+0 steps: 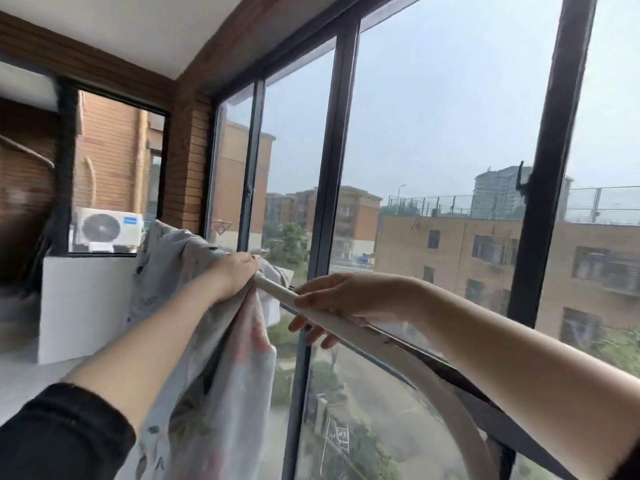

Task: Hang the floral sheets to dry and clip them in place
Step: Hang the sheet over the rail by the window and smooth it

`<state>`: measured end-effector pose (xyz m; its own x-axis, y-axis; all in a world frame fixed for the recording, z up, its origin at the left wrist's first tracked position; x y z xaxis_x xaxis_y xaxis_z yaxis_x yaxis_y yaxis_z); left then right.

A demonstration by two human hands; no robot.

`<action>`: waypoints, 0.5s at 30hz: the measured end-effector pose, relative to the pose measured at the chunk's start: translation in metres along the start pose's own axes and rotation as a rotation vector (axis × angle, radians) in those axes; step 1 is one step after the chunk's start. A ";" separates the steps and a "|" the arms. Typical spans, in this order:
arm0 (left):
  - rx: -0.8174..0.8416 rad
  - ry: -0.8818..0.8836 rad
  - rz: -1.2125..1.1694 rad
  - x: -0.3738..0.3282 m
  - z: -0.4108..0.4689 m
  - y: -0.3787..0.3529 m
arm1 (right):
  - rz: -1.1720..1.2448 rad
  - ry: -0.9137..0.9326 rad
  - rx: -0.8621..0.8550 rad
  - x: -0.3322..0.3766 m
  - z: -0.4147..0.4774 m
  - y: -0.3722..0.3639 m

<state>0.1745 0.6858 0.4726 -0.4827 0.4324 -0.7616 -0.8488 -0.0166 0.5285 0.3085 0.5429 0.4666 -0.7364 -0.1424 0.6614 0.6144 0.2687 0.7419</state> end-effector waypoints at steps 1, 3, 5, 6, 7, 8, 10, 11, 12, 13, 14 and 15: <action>-0.015 0.024 0.002 0.002 -0.002 0.002 | -0.015 0.032 -0.030 -0.002 0.002 0.003; -0.041 0.059 0.033 0.001 -0.005 0.004 | -0.111 0.094 -0.170 -0.004 0.004 0.015; -0.030 0.075 0.077 -0.006 -0.006 0.001 | -0.131 0.143 -0.286 -0.008 0.004 0.024; -0.027 0.076 0.091 -0.011 -0.006 -0.002 | -0.113 0.155 -0.319 -0.013 0.004 0.028; -0.028 0.078 0.107 -0.015 -0.005 -0.004 | -0.083 0.164 -0.338 -0.020 0.005 0.032; -0.033 0.082 0.135 -0.017 -0.003 -0.006 | -0.051 0.172 -0.348 -0.028 0.005 0.034; -0.020 0.085 0.206 -0.025 -0.001 -0.009 | 0.018 0.190 -0.360 -0.041 0.006 0.039; -0.008 0.099 0.233 -0.025 -0.001 -0.010 | 0.042 0.193 -0.366 -0.048 0.007 0.041; -0.005 0.103 0.247 -0.025 0.001 -0.009 | 0.054 0.197 -0.373 -0.054 0.009 0.045; -0.007 0.117 0.252 -0.024 0.001 -0.009 | 0.057 0.205 -0.380 -0.059 0.010 0.049; -0.016 0.128 0.251 -0.022 0.003 -0.008 | 0.067 0.215 -0.384 -0.063 0.012 0.054; -0.033 0.139 0.245 -0.021 0.003 -0.007 | 0.085 0.228 -0.384 -0.068 0.015 0.058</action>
<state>0.1914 0.6798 0.4860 -0.6973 0.2844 -0.6579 -0.7087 -0.1361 0.6923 0.3898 0.5828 0.4632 -0.6243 -0.3529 0.6970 0.7619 -0.0779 0.6430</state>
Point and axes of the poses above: each hand's wrist, its own z-axis towards the middle knuckle, its own y-axis out of the back of the hand, x = y × z, the point moved 8 cm from there along z, towards the middle knuckle, and after that the axes turned 8 degrees about -z, right-handed, at the moved point
